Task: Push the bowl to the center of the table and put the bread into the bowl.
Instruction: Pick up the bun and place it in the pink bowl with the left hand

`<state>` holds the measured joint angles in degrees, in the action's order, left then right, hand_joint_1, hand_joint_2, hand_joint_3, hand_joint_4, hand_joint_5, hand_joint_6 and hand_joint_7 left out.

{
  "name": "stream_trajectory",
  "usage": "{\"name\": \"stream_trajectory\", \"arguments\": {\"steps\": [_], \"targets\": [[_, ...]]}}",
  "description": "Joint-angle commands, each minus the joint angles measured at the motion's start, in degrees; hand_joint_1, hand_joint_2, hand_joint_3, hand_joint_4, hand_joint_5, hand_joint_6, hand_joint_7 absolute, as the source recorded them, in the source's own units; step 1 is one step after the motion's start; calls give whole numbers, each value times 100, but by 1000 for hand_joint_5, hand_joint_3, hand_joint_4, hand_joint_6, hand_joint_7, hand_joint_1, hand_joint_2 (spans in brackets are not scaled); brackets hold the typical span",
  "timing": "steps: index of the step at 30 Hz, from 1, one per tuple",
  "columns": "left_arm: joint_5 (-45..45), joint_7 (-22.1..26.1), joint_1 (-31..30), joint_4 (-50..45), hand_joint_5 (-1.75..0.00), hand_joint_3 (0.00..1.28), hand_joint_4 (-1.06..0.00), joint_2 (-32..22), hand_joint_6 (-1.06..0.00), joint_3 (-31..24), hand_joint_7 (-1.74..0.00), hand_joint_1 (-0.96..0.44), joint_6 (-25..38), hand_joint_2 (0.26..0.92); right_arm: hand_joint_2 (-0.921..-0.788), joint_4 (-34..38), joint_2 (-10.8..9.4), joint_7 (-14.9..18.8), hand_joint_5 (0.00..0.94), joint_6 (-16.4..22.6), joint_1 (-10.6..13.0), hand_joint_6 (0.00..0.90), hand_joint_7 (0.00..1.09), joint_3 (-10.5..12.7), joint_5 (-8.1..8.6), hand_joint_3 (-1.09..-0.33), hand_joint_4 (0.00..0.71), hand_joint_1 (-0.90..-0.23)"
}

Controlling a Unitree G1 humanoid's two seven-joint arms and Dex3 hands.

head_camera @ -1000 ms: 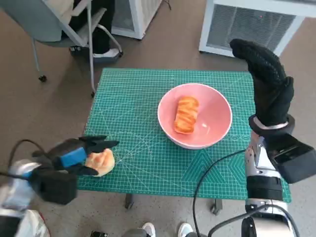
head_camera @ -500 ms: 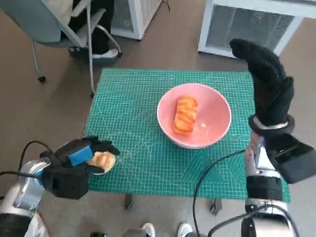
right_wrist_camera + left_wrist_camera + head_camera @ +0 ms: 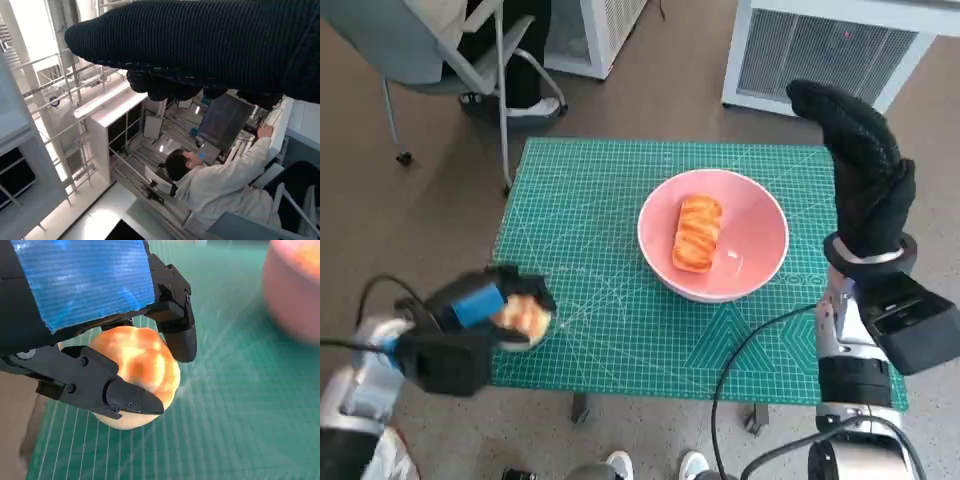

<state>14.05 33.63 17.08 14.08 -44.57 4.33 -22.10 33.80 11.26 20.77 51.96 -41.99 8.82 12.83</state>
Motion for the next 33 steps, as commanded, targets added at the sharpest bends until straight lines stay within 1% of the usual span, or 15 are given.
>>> {"name": "stream_trajectory", "arguments": {"steps": [1, 3, 4, 9, 10, 12, 16, 19, 21, 27, 31, 33], "targets": [[-190, 54, 335, -103, -1466, 209, -456, -24, -549, -121, -1198, 4, 8, 920, -921, 66, 21, -44, 1, 12, 29, 96, 568, 25, -61, -731, 360, -632], [-240, 40, 477, -89, -1452, 205, -461, 12, -551, -144, -1204, 5, -20, 920, -921, 76, 23, -47, 1, 15, 25, 96, 569, 31, -55, -731, 360, -632], [-285, 8, 648, -118, -1443, 199, -469, 60, -554, -168, -1202, 5, -28, 920, -921, 89, 26, -50, 1, 21, 19, 96, 569, 36, -54, -731, 360, -632], [-287, -148, 1202, -294, -1308, 113, -583, 252, -631, -173, -1136, 5, 33, 920, -921, 117, 30, -57, 1, 36, 4, 97, 569, 50, -57, -729, 361, -633], [-258, -183, 1374, -333, -1297, 105, -592, 322, -639, -149, -1129, 5, 94, 920, -921, 115, 27, -63, 1, 41, 3, 97, 569, 49, -65, -729, 361, -633], [-207, -243, 1656, -392, -1235, 71, -643, 453, -685, -106, -1087, 6, 203, 915, -921, 117, 23, -74, 1, 49, 0, 98, 568, 47, -77, -728, 361, -634], [-127, -344, 2015, -425, -1176, 38, -689, 675, -733, -32, -1046, 6, 341, 911, -921, 145, 25, -76, 1, 67, -10, 98, 568, 48, -81, -728, 361, -635], [-84, -484, 2546, -269, -1132, 21, -722, 1051, -769, 122, -1017, 6, 385, 904, -921, 176, 14, -84, 1, 89, -26, 98, 567, 42, -95, -728, 361, -633], [-66, -602, 2902, 6, -1108, 14, -737, 1362, -782, 262, -1012, 6, 235, 900, -921, 202, 2, -93, 1, 99, -45, 98, 567, 33, -106, -729, 360, -631], [13, -770, 3489, 645, -1088, 15, -716, 1860, -739, 529, -1099, 4, -129, 915, -921, 271, -28, -103, 1, 99, -96, 98, 568, 30, -119, -731, 361, -616], [63, -883, 3988, 1449, -1104, 32, -690, 2342, -707, 776, -1144, 3, -530, 919, -921, 202, -39, -109, 1, 74, -75, 98, 568, 28, -106, -732, 361, -616], [92, -946, 4111, 1715, -1117, 39, -682, 2445, -697, 827, -1151, 3, -680, 920, -921, 190, -40, -112, 1, 72, -68, 98, 568, 26, -101, -731, 361, -618]]}}
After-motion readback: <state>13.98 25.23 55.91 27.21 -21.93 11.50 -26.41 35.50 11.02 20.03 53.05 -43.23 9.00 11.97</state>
